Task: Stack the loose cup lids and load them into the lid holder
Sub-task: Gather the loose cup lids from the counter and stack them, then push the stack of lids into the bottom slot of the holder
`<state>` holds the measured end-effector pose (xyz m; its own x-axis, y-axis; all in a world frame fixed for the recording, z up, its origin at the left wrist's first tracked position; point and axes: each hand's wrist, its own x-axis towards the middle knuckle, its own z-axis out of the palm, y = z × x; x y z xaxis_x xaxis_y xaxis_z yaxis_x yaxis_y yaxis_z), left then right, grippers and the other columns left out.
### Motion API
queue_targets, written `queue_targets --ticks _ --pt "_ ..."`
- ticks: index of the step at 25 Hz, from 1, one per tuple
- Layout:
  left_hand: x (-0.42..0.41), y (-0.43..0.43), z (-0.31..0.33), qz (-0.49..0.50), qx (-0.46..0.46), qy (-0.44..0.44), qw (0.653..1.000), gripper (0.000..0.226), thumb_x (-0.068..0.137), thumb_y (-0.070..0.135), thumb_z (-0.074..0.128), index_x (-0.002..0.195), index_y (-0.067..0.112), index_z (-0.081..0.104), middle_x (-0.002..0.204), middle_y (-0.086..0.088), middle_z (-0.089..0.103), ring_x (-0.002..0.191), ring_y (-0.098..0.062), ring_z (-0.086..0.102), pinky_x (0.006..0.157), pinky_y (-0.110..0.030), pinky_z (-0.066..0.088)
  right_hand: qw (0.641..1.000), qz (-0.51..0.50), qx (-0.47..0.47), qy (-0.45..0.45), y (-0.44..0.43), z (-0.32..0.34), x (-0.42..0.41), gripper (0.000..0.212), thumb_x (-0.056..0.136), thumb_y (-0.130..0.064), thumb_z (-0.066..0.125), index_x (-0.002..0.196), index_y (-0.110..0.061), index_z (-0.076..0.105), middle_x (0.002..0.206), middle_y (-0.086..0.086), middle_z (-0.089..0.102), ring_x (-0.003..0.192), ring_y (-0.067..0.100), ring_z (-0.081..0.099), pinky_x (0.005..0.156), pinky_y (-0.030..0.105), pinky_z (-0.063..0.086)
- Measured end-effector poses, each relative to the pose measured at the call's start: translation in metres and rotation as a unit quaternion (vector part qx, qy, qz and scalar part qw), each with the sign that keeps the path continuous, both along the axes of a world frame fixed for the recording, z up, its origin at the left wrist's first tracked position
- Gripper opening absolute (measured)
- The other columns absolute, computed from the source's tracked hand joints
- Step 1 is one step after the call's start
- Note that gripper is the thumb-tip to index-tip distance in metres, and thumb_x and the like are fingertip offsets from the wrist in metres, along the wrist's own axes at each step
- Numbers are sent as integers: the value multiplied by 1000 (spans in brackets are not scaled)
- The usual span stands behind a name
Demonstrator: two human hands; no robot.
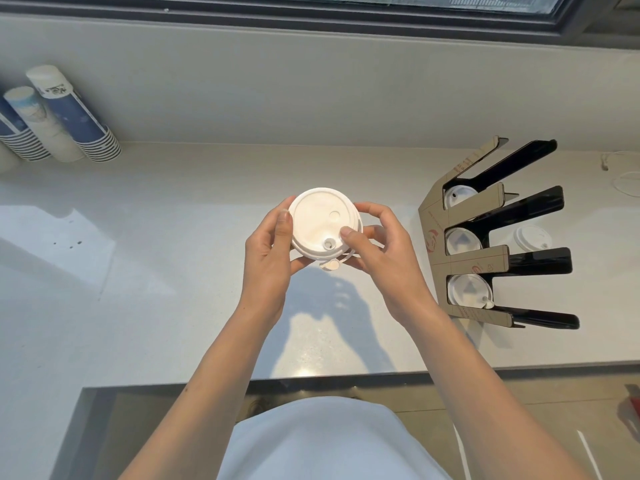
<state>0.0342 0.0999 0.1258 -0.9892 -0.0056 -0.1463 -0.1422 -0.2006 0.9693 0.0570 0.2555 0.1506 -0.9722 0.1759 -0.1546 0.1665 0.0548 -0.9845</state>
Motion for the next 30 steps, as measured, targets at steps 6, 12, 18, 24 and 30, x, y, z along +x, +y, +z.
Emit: queue_targets --ticks 6,12,18,24,30 --pt "2 3 6 16 -8 10 1000 36 107 34 42 127 19 68 127 -9 70 118 -29 67 73 -33 63 1000 14 22 5 1 -2 6 44 88 -26 71 128 -29 52 107 6 66 92 20 74 88 46 60" --pt "1 2 8 2 -44 -2 999 42 103 33 53 141 16 58 119 4 73 117 -16 69 89 -32 61 1000 -14 7 14 6 -6 6 41 88 -24 72 125 -27 55 107 4 69 89 16 75 90 46 58" --pt "2 8 3 -30 -80 25 996 44 87 35 70 127 17 66 121 -2 74 113 -20 71 101 -47 56 998 -52 -5 19 20 -12 6 41 82 -32 74 120 -22 61 114 4 71 102 18 71 93 47 57" --pt "0 40 11 -54 -93 46 993 42 85 35 72 123 17 71 116 -2 77 111 -23 70 100 -50 56 991 -118 21 58 50 -6 15 30 86 -27 73 114 -19 69 111 0 72 96 16 70 88 32 56" --pt "3 87 20 -108 -112 59 986 37 89 34 72 122 18 73 112 1 78 109 -19 71 102 -46 54 976 -200 46 71 91 -1 35 29 84 -28 75 112 -20 72 104 -1 75 96 16 72 89 39 59"
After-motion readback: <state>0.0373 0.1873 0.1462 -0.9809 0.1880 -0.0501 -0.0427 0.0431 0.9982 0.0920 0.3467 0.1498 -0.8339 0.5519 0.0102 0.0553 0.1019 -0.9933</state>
